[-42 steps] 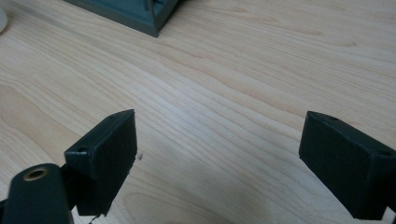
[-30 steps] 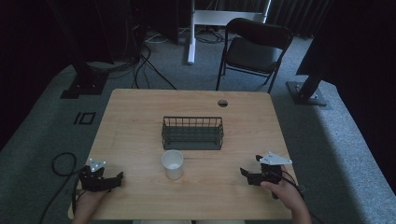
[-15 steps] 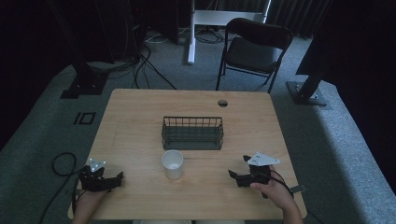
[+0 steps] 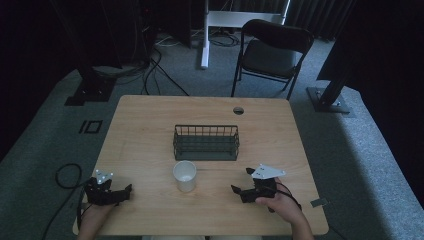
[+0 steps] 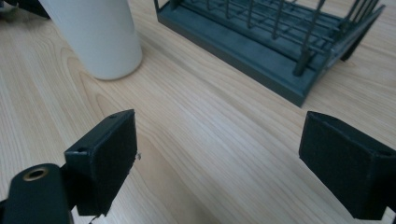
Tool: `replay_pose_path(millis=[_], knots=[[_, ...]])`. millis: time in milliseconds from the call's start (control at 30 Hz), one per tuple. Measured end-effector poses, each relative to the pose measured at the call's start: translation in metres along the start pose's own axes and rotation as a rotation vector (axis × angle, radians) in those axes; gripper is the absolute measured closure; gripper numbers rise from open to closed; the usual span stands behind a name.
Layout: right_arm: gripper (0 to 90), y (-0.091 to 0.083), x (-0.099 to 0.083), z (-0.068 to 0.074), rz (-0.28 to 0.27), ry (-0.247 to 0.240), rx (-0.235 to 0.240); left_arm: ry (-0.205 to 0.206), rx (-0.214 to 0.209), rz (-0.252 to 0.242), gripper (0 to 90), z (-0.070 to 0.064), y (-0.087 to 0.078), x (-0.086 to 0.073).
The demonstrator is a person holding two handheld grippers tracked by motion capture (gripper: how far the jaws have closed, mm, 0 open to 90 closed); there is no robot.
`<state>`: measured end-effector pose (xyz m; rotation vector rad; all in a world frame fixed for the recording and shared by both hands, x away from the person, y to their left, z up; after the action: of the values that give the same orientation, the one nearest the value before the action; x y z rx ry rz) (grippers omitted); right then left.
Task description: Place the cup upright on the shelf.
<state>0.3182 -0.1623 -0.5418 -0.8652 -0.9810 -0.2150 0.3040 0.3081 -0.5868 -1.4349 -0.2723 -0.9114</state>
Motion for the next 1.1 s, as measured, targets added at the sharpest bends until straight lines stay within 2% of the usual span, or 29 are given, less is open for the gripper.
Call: replay_pose_path(millis=[533,867,1100], knots=[[11.2,0.021,0.008,0.019,0.015,-0.034,0.047,0.0,0.0,0.0,0.1,0.0,0.0,0.0],[11.2,0.038,0.015,0.042,0.016,-0.065,0.103,0.0,0.0,0.0,0.1,0.0,0.0,0.0],[13.4,0.049,0.019,0.053,0.019,-0.093,0.122,0.0,0.0,0.0,0.1,0.0,0.0,0.0]])
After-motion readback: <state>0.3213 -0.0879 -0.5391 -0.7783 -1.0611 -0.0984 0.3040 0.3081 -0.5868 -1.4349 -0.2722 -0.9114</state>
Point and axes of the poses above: each handheld gripper's, and its own axes: y roughly forward along the jaws, x roughly out of its top, z roughly to its left, the point moved 5 cm from there along y, roughly forward along the jaws, and after that the axes turned 14 degrees about y, right-handed, at the moved point
